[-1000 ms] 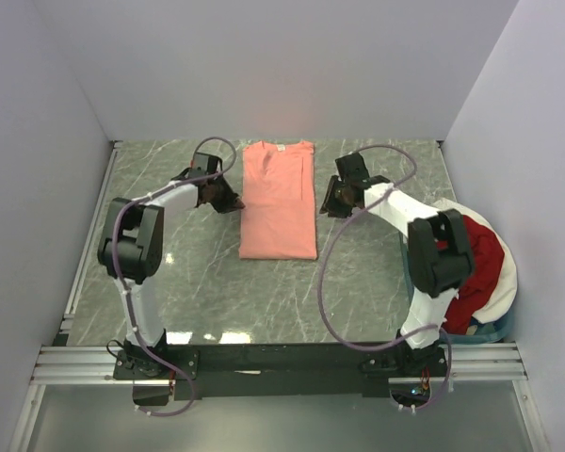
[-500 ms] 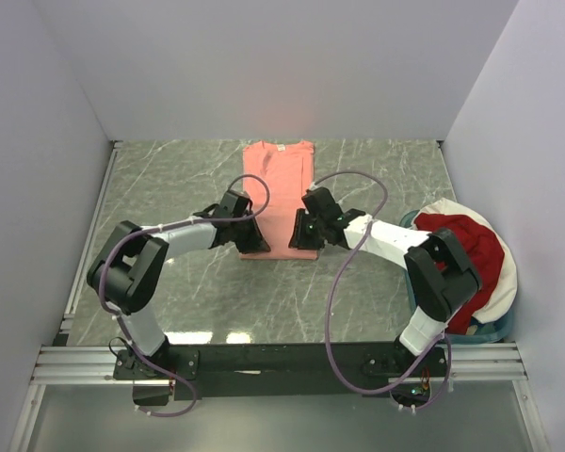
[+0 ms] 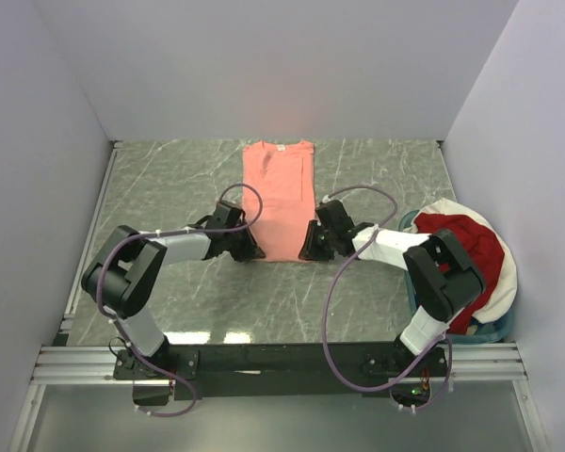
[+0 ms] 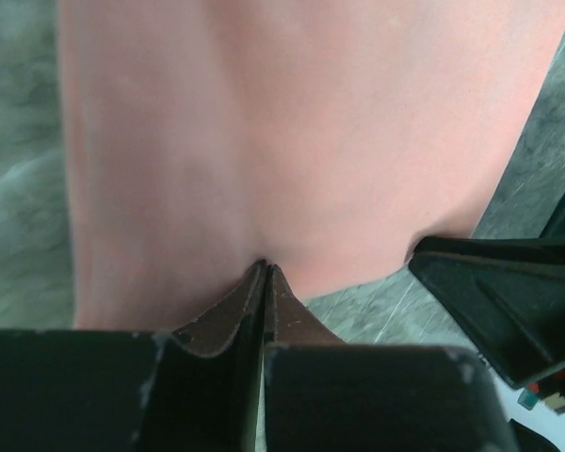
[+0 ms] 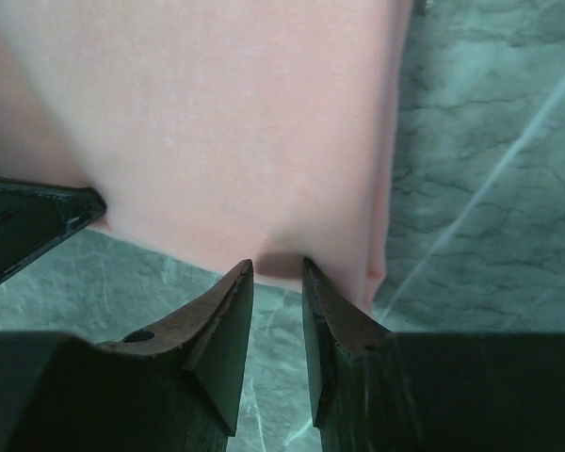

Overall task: Fold and stack the t-shirts
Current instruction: Fold the tshirt

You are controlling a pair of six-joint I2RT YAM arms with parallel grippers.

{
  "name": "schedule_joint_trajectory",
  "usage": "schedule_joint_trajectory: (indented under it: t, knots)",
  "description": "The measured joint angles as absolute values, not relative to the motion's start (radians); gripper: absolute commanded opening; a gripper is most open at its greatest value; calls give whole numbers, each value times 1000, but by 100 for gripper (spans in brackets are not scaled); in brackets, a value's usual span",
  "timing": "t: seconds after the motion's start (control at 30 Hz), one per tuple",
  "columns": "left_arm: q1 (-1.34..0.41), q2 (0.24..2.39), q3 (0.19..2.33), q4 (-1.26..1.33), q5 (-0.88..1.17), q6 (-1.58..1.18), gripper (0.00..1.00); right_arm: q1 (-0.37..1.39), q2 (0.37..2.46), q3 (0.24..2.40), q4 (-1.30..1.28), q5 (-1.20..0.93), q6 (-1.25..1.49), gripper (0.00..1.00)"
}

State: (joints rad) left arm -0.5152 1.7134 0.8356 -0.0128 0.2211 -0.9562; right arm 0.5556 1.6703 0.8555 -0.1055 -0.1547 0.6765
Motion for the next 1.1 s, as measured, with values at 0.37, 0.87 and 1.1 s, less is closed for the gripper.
schedule_joint_trajectory:
  t: [0.37,0.87,1.1]
  knots:
    - [-430,1596,717,-28,221,-947,11,498,1607,780,-85,-186,676,35]
    - [-344,1498,646,-50,233,-908,30,435,1523,711,-112,-204,664,37]
    - [-340,1499,641,-50,232,-899,43,434,1523,708,-99,-227,665,40]
